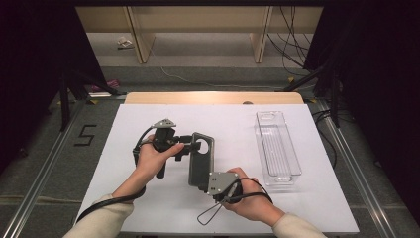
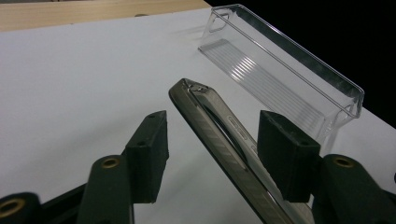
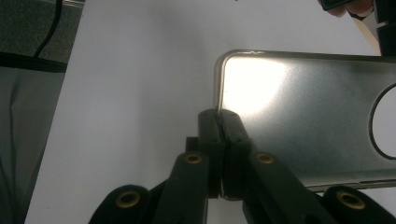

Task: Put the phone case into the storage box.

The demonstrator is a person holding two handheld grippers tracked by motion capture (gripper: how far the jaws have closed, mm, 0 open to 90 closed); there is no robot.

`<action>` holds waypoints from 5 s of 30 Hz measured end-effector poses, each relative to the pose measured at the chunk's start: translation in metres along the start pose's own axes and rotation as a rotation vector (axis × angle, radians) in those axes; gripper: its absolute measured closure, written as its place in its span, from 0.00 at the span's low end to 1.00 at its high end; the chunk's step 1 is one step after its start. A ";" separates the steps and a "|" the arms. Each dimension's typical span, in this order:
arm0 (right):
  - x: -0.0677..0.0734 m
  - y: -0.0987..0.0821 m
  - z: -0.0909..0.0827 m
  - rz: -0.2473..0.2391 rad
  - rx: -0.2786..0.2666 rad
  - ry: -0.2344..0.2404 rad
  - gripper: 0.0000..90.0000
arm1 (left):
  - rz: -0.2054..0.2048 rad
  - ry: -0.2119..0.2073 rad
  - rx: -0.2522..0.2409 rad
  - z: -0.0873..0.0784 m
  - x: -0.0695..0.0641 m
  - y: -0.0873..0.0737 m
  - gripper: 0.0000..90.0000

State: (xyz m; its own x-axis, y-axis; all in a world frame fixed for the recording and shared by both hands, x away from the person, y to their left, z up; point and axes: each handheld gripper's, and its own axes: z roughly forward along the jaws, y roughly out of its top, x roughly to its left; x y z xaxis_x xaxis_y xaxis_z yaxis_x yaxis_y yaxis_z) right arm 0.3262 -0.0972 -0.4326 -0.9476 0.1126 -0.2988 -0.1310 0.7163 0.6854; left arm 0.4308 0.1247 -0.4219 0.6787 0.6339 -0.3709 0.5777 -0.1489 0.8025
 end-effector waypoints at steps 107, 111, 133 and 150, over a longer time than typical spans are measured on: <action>-0.063 -0.039 -0.041 0.568 -0.333 -0.401 0.30 | 0.167 -0.013 -0.320 -0.008 -0.042 -0.008 0.90; -0.067 -0.038 -0.042 0.581 -0.343 -0.414 0.38 | 0.167 -0.016 -0.320 -0.006 -0.043 -0.009 0.90; -0.069 -0.040 -0.042 0.640 -0.364 -0.422 0.79 | 0.172 -0.010 -0.332 -0.005 -0.045 -0.009 0.90; -0.068 -0.037 -0.049 0.679 -0.371 -0.448 0.94 | 0.183 -0.005 -0.302 -0.001 -0.048 -0.012 0.90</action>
State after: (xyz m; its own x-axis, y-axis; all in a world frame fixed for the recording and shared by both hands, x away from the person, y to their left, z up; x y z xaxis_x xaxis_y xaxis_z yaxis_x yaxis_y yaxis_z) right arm 0.3814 -0.1647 -0.4052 -0.6627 0.7454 0.0716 0.2576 0.1371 0.9565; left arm 0.3910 0.0968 -0.4139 0.7615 0.6133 -0.2095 0.2862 -0.0281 0.9578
